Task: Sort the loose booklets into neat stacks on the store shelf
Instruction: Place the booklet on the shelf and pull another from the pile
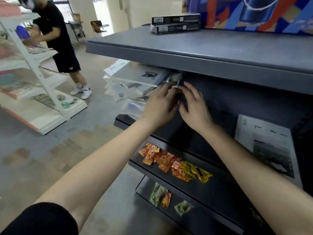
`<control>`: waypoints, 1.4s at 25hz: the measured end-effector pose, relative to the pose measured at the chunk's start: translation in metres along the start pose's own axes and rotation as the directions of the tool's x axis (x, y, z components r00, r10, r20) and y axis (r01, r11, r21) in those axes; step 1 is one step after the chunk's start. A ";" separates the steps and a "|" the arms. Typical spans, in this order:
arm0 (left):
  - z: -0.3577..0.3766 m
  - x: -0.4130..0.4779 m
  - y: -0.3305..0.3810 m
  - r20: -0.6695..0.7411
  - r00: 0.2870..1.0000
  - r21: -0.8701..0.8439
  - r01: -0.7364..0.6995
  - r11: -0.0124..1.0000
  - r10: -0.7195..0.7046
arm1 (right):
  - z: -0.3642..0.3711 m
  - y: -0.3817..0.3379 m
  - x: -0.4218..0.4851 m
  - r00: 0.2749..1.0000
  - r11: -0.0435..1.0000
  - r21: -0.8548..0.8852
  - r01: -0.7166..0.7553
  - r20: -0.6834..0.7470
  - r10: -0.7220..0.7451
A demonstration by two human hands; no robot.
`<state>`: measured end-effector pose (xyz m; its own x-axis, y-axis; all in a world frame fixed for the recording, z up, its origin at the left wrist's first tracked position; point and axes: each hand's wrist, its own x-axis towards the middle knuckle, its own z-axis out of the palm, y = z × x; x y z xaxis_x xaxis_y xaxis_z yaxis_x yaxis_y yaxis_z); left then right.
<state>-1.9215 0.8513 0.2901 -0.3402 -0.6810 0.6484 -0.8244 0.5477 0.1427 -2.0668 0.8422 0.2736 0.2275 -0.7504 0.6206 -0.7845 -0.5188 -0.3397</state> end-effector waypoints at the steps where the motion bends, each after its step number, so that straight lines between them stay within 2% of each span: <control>1: -0.015 0.004 -0.015 -0.053 0.999 0.014 0.011 1.000 -0.010 | 0.008 -0.017 0.015 0.999 1.000 0.016 0.016 -0.030 -0.016; 4: -0.048 0.013 -0.071 -0.107 0.994 0.063 0.038 0.997 -0.031 | 0.030 -0.062 0.057 0.996 0.997 -0.013 0.074 -0.041 -0.074; 7: -0.063 0.020 -0.125 -0.074 0.997 0.100 0.035 0.994 -0.027 | 0.046 -0.087 0.089 0.994 0.981 -0.160 0.108 0.030 -0.104; 9: -0.065 0.023 -0.152 0.041 0.998 0.111 0.035 0.993 -0.040 | 0.055 -0.097 0.101 0.986 0.962 -0.265 0.065 0.168 -0.021; 10: -0.062 0.023 -0.162 0.152 0.986 0.125 0.055 0.991 -0.074 | 0.060 -0.097 0.105 0.973 0.946 -0.321 0.046 0.227 0.030; 12: -0.050 0.021 -0.181 0.348 0.928 0.134 0.091 0.987 -0.133 | 0.069 -0.095 0.108 0.946 0.908 -0.418 0.020 0.302 0.119; 13: -0.043 0.018 -0.186 0.393 0.910 0.116 0.097 0.989 -0.135 | 0.072 -0.094 0.107 0.937 0.894 -0.449 0.013 0.316 0.145; 17: -0.029 0.009 -0.187 0.335 0.935 0.054 0.106 0.993 -0.118 | 0.081 -0.091 0.099 0.942 0.878 -0.478 0.000 0.294 0.160; 20: -0.030 0.011 -0.180 0.318 0.938 0.075 0.117 0.990 -0.135 | 0.079 -0.094 0.100 0.935 0.861 -0.509 0.021 0.315 0.164; 24: -0.035 0.011 -0.170 0.329 0.931 0.075 0.142 0.987 -0.159 | 0.071 -0.095 0.099 0.928 0.864 -0.502 0.024 0.332 0.168; 28: -0.054 0.005 -0.181 0.308 0.951 0.043 0.024 0.999 -0.036 | 0.061 -0.093 0.085 0.928 0.888 -0.458 0.048 0.349 0.130; 32: -0.072 -0.014 -0.199 0.367 0.926 -0.031 -0.080 0.996 0.086 | 0.039 -0.072 0.065 0.933 0.943 -0.311 0.119 0.360 0.001; 35: -0.069 -0.018 -0.191 0.378 0.918 0.001 -0.129 0.992 0.119 | 0.026 -0.047 0.055 0.933 0.966 -0.168 0.195 0.336 -0.130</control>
<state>-1.7270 0.7921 0.3026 -0.5815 -0.7438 0.3297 -0.7741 0.6305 0.0572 -2.0029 0.8148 0.3051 0.5081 -0.7702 0.3857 -0.8107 -0.5788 -0.0880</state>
